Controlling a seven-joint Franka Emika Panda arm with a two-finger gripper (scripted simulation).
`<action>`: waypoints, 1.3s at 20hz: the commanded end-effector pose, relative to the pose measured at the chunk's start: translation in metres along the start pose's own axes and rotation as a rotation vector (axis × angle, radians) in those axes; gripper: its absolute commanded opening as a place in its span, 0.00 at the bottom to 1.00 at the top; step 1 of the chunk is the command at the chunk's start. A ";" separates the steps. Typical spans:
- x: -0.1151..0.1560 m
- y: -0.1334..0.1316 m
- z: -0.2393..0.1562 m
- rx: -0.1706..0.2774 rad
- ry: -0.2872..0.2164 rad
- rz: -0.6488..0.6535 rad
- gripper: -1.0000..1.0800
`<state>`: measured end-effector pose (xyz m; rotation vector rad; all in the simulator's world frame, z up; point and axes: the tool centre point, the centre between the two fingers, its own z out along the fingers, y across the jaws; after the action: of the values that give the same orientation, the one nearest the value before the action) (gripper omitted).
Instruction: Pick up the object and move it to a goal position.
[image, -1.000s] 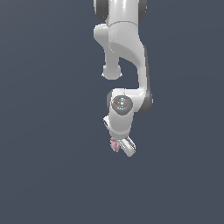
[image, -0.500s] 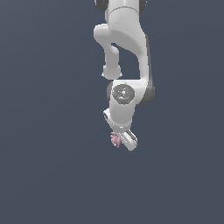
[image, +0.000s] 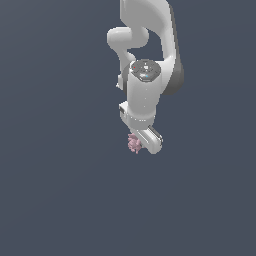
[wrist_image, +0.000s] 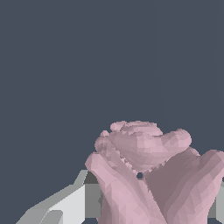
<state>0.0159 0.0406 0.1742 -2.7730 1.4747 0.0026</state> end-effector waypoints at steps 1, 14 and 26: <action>-0.007 0.007 -0.026 0.001 0.000 0.000 0.00; -0.040 0.039 -0.164 0.000 0.002 0.001 0.00; -0.055 0.051 -0.227 0.000 0.003 0.000 0.00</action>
<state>-0.0556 0.0570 0.3970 -2.7735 1.4751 -0.0022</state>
